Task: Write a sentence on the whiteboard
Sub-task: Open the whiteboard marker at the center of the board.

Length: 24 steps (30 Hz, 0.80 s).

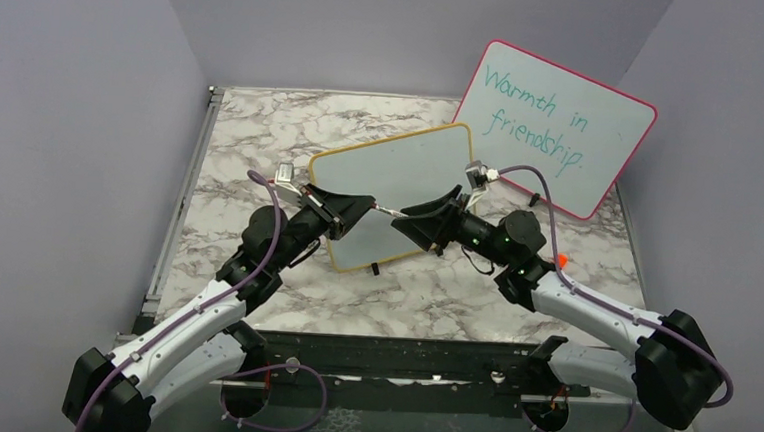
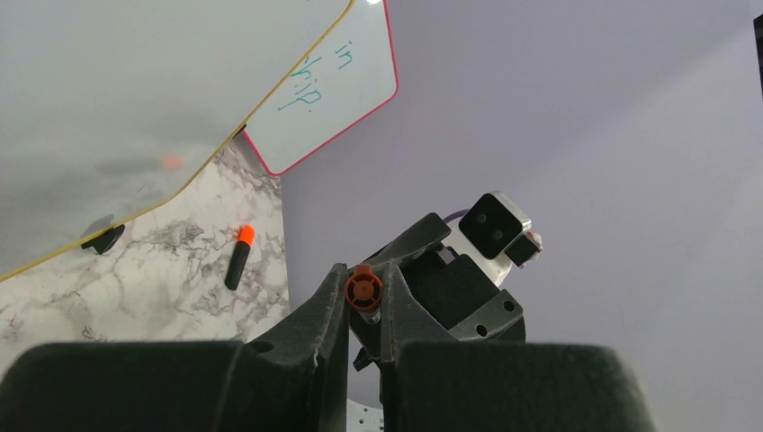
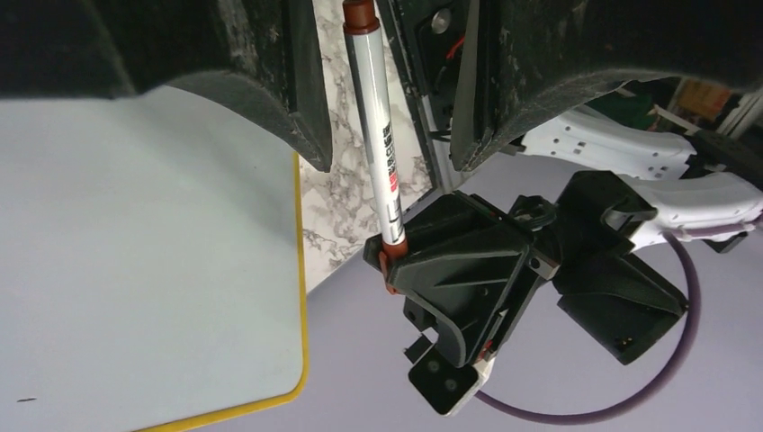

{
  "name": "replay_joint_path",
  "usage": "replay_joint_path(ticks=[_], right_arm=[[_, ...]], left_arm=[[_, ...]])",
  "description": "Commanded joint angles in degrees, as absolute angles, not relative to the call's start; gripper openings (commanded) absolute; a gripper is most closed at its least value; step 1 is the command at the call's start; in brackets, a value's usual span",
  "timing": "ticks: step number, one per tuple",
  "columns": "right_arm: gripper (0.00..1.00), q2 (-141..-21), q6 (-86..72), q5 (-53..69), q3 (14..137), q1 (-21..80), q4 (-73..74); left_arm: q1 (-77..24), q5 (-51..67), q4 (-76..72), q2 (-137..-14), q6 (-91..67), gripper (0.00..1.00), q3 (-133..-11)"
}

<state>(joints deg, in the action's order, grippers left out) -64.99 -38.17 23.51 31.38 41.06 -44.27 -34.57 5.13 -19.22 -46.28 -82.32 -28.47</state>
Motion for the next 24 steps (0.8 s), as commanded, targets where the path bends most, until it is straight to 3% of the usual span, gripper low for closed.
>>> replay_joint_path(ticks=[1, 8, 16, 20, 24], right_arm=[[0.53, -66.4, -41.2, 27.0, 31.5, 40.8, -50.2], [0.48, -67.0, -42.2, 27.4, 31.5, 40.8, -51.5], [0.33, -66.9, -41.4, 27.9, 32.5, 40.9, -49.3], [0.26, -66.9, -41.2, 28.0, 32.5, 40.8, -49.0], [0.09, -66.6, -41.0, 28.4, 32.4, 40.8, -49.2]], left_arm=[[-34.3, 6.5, -22.9, -46.5, -86.1, 0.0, -26.9], [-34.3, 6.6, -23.0, -46.5, -85.9, 0.0, -26.8], [-34.3, 6.7, -22.9, -46.8, -85.1, 0.0, -27.1], [-34.3, 7.1, -22.9, -47.0, -84.3, 0.0, -27.4], [-34.3, 6.9, -22.9, -47.2, -84.3, 0.0, -27.0]])
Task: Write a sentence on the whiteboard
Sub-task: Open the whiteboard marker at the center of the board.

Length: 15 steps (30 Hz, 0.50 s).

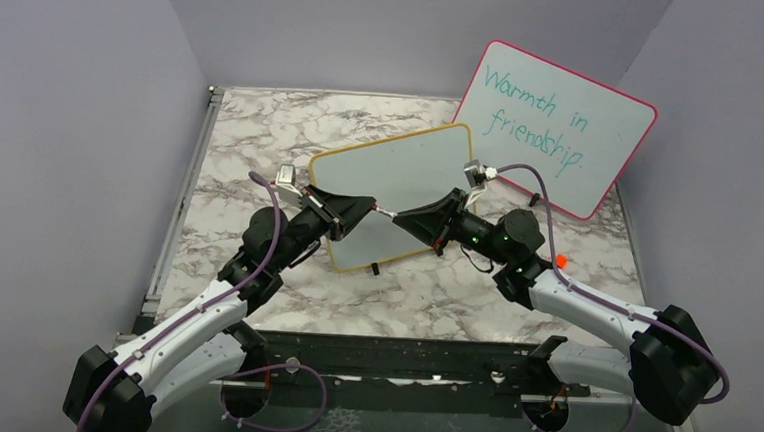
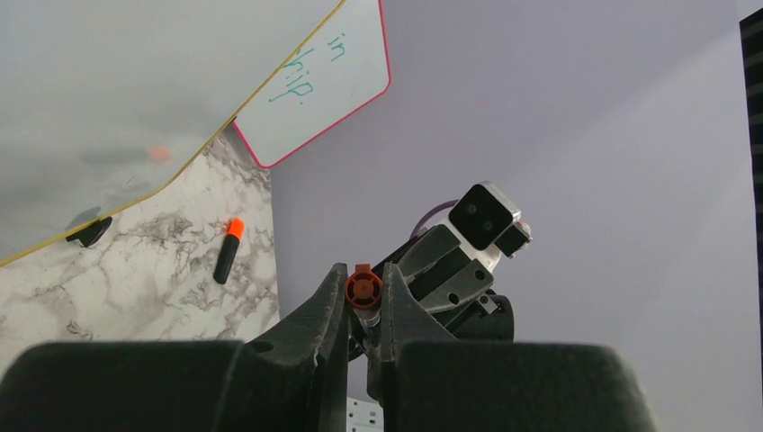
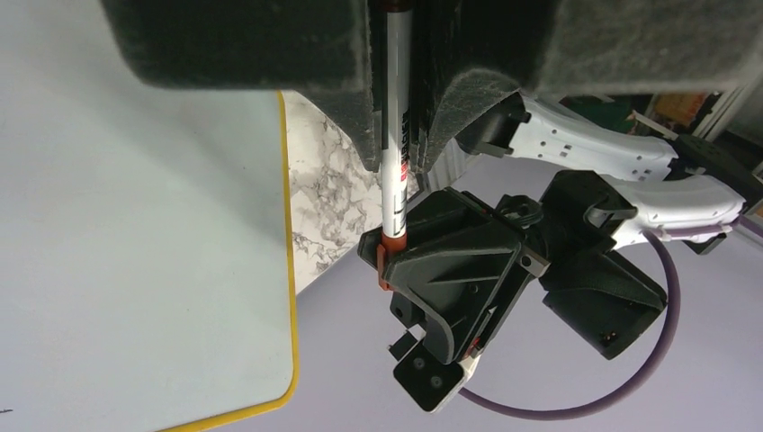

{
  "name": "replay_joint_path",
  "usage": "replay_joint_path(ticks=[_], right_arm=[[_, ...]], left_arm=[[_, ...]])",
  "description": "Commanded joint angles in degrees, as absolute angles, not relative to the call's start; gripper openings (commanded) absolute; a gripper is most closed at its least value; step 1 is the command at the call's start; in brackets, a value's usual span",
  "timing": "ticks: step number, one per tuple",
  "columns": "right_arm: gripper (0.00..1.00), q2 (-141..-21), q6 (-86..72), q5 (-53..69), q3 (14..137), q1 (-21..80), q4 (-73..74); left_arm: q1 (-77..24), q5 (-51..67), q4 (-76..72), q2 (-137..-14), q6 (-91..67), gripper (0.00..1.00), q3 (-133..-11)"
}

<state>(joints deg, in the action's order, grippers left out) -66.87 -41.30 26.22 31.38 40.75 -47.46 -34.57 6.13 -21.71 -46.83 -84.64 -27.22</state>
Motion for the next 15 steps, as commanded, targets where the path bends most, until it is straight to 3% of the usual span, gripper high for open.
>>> replay_joint_path(ticks=[1, 3, 15], right_arm=[[0.04, -66.5, -41.0, 28.6, 32.3, 40.8, -49.3], [0.01, -66.2, -40.9, 29.2, 32.3, 40.8, -49.4], [0.01, -62.4, -41.8, 30.6, 28.3, 40.8, -49.8]], left_arm=[[-34.3, 6.6, -22.9, -47.0, -84.3, 0.0, -26.9], [-34.3, 5.9, -22.9, -47.0, -83.9, 0.0, -27.2], [-33.4, -5.1, -22.8, -44.5, -81.7, 0.0, -28.4]])
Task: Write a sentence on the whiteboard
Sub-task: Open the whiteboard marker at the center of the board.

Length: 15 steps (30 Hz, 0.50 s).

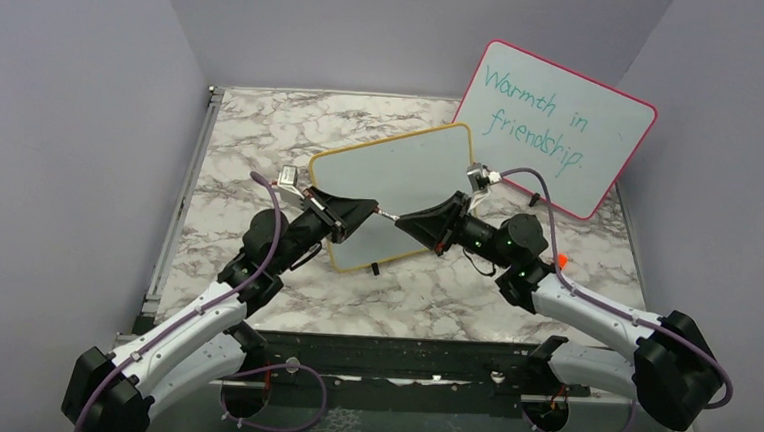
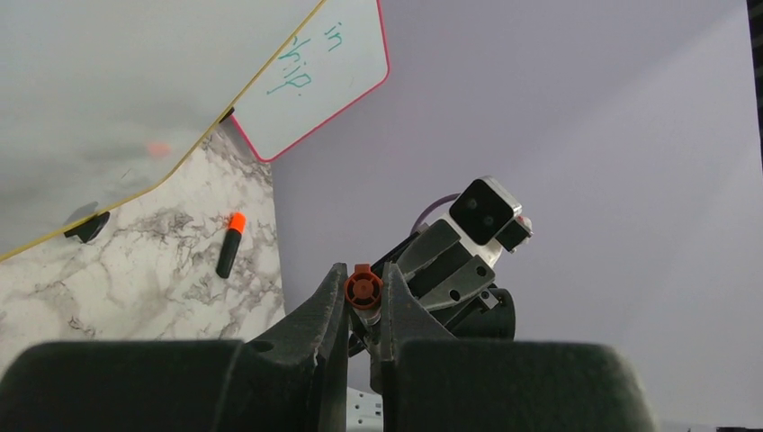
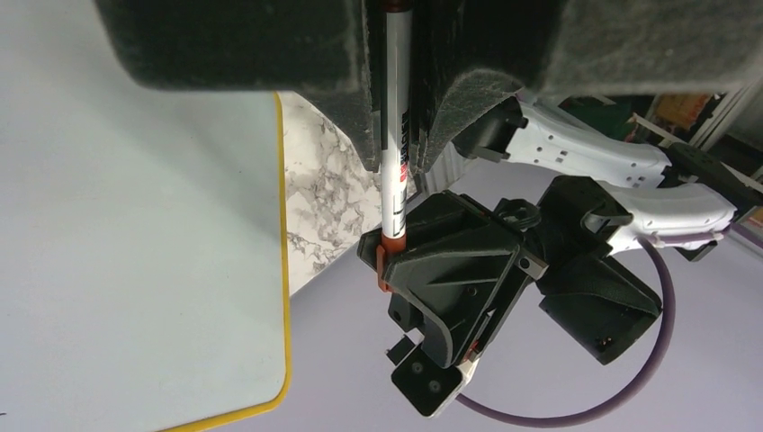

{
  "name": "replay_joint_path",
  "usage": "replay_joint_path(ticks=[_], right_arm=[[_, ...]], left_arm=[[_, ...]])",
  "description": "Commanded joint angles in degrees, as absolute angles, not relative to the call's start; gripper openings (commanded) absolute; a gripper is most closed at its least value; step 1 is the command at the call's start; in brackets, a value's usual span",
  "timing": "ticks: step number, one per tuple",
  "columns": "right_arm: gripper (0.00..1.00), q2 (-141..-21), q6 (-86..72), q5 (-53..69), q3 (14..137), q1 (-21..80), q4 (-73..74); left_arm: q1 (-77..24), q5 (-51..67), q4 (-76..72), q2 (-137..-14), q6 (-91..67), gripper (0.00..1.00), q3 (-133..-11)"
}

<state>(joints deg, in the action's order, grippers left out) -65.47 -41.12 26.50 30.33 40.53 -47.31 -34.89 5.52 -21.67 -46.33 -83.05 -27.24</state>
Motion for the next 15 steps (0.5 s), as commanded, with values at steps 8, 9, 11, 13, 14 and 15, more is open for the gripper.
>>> replay_joint_path(ticks=[8, 9, 11, 13, 14, 15], right_arm=[[0.01, -59.1, -41.3, 29.4, 24.4, 40.8, -49.1], [0.01, -58.9, -41.2, 29.3, 24.1, 40.8, -49.1], [0.01, -58.0, -40.5, 29.0, 24.1, 40.8, -48.1], [0.01, -56.9, -39.2, 28.0, 24.6, 40.9, -46.0], [0.01, -56.2, -38.2, 27.1, 25.0, 40.9, -44.2], [0.01, -55.3, -36.9, 25.8, 25.5, 40.8, -41.8]], left_arm=[[-32.3, -11.2, -22.8, -41.2, -83.2, 0.0, -27.0], [-32.3, -11.4, -22.8, -40.9, -83.1, 0.0, -26.8], [-32.1, -10.2, -22.4, -40.5, -82.2, 0.0, -26.9], [-32.1, -8.4, -20.3, -40.2, -80.4, 0.0, -27.4], [-32.0, -7.9, -18.0, -39.8, -79.3, 0.0, -27.9], [-32.1, -7.7, -14.7, -39.2, -77.7, 0.0, -28.7]])
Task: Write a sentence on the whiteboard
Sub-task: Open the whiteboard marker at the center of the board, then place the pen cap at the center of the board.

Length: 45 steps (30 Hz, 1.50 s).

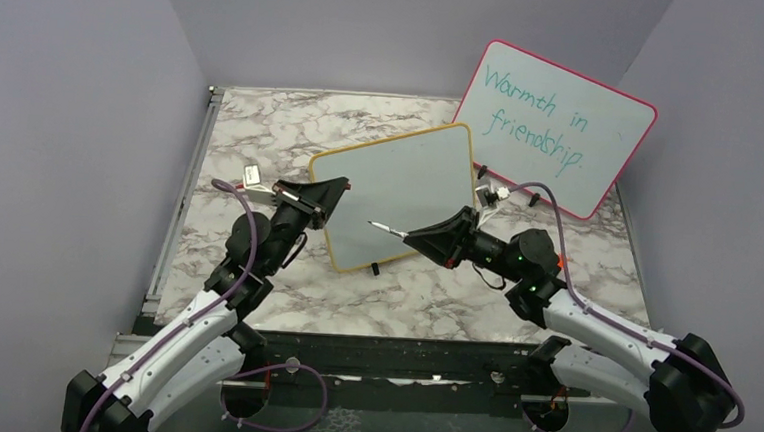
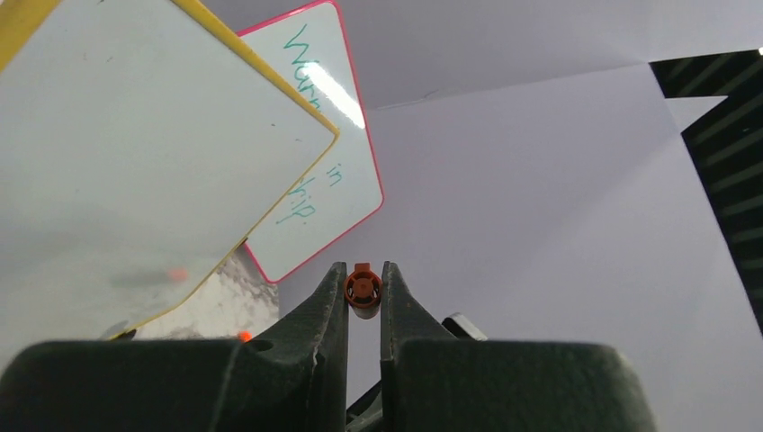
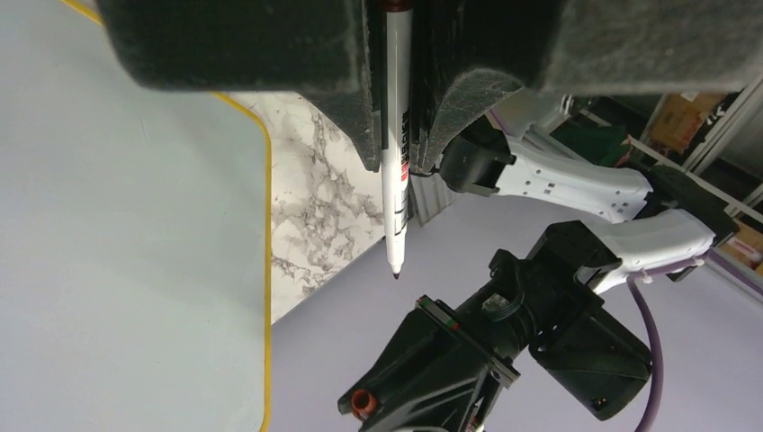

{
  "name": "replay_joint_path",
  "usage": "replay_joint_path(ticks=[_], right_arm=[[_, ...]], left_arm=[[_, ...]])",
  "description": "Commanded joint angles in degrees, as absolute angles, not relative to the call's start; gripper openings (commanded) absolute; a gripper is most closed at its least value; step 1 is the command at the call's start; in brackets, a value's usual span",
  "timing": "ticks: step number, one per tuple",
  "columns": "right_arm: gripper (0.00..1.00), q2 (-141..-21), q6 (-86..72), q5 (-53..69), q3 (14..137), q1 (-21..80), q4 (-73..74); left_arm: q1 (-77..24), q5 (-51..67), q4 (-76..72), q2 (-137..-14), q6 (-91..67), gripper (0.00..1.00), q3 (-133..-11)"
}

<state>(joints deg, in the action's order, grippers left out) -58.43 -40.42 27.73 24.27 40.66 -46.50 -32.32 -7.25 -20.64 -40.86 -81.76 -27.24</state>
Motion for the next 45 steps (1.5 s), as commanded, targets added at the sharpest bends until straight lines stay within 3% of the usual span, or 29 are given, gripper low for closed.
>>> replay_joint_path(ticks=[1, 7, 19, 25, 31, 45], right_arm=[[0.01, -54.4, -35.9, 24.4, 25.9, 40.9, -39.7], [0.01, -47.9, -29.9, 15.1, 26.7, 40.8, -30.1], [0.01, -42.6, -19.8, 5.1, 32.3, 40.8, -13.0], [0.01, -41.4, -17.1, 0.4, 33.6, 40.9, -8.5], [0.01, -41.1, -14.6, -2.9, 34.6, 40.9, -6.2], [0.01, -36.7, -12.9, -11.2, 34.4, 40.8, -2.6]], left_arm=[[-32.1, -7.5, -10.5, -38.5, -75.8, 0.0, -29.5], [-32.1, -5.2, 7.6, -37.0, -61.8, 0.0, -34.9], [-32.4, 9.8, 24.3, -48.8, -39.2, 0.0, -42.7], [-36.3, 8.4, 29.6, -55.0, -34.1, 0.0, -46.8], [-48.3, -0.9, 32.6, -62.9, -32.0, 0.0, -50.2], [-56.4, -3.8, 33.5, -81.4, -27.6, 0.0, -55.7]])
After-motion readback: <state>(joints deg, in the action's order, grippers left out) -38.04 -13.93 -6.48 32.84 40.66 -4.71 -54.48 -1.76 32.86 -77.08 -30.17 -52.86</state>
